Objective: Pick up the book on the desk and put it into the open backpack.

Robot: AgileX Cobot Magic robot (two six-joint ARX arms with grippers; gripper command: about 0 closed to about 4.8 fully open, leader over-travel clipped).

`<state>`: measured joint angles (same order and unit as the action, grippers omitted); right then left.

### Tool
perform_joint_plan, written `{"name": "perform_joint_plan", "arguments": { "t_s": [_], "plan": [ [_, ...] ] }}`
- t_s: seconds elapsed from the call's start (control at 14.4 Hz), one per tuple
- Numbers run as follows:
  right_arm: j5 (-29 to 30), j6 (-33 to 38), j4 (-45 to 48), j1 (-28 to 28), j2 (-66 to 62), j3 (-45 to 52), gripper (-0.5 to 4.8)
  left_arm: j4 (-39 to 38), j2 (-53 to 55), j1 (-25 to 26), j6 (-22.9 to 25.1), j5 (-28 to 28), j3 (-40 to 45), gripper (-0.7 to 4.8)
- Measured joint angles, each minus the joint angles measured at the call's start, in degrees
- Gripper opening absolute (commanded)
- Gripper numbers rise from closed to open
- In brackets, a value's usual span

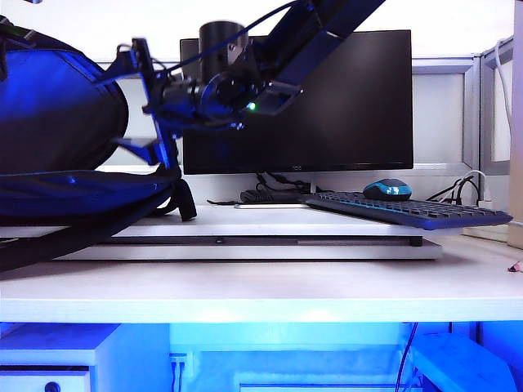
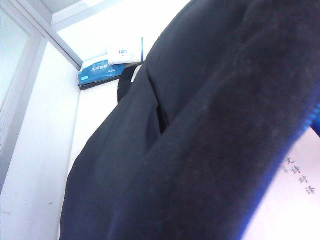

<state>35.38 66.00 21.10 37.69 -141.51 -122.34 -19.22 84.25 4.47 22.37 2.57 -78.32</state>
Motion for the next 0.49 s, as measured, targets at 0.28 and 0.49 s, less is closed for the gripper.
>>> {"name": "perform_joint_plan", "arguments": {
  "t_s": [0.28, 0.49],
  "plan": [
    [1.77, -4.76, -3.50, -3.80, 1.62, -4.59, 4.36, -1.09, -0.09, 0.11, -2.80, -6.36, 0.02, -0.06],
    [-1.38, -24.76, -22.23, -6.60, 6.88, -9.35, 4.36, -1.92, -0.13, -2.80, -1.97, -8.04, 0.04, -0.06]
  ]
}}
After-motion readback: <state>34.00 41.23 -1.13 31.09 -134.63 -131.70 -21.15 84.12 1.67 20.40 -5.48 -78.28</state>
